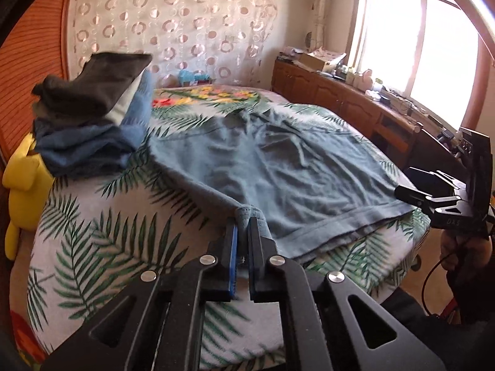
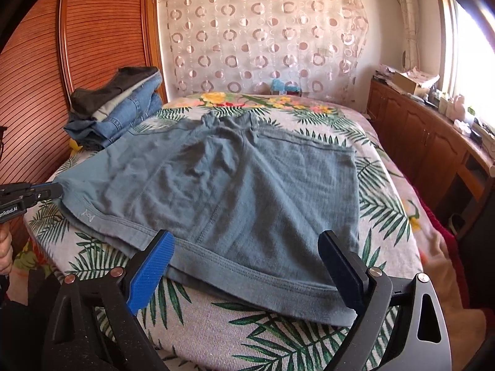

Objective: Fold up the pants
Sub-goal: 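Grasp the leg hem with the left gripper, fold it over the other leg, release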

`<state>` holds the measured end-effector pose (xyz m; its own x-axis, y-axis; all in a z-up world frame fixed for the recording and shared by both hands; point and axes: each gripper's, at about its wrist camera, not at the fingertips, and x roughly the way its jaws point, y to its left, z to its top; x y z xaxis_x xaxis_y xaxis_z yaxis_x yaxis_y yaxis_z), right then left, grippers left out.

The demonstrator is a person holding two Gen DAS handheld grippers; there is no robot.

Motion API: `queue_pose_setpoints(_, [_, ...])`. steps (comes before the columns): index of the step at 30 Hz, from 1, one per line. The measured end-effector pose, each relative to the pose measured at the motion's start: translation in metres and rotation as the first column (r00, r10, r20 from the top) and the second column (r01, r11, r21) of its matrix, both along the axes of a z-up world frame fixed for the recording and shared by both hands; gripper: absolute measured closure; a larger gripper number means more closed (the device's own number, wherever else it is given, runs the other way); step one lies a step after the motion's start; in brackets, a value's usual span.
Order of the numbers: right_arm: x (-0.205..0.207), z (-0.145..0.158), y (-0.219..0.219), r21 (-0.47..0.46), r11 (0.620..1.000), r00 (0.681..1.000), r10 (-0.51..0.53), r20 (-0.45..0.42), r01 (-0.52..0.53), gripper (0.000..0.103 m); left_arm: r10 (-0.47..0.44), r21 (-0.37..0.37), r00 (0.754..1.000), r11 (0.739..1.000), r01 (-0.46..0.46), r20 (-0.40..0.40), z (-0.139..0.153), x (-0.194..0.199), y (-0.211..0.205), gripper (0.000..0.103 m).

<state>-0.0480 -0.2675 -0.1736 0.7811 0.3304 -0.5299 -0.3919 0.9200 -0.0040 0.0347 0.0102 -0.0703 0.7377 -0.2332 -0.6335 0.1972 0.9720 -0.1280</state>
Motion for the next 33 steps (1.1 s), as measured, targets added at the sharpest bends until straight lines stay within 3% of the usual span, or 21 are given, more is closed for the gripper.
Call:
queue_pose_setpoints(10, [-0.013,0.015,-0.011,0.005,1.0,0.999,-0.018,0.049,0.018,0.011,-0.118,-0.009,0.992,0.993,0.119,0.046,0.027,0.033,-0.039,0.097])
queue_pose_setpoints(25, [0.0,0.011,-0.024,0.014,0.996,0.996,-0.085,0.02,0.085,0.011,-0.272,0.011,0.961,0.962,0.272,0.054,0.047,0.073,-0.118,0.097])
queue_pose_setpoints(33, [-0.001,0.015,-0.032,0.02,0.995,0.995,-0.1,0.014,0.1,0.012,-0.27,0.022,0.963,0.963,0.269,0.03,0.043,0.078,-0.135,0.097])
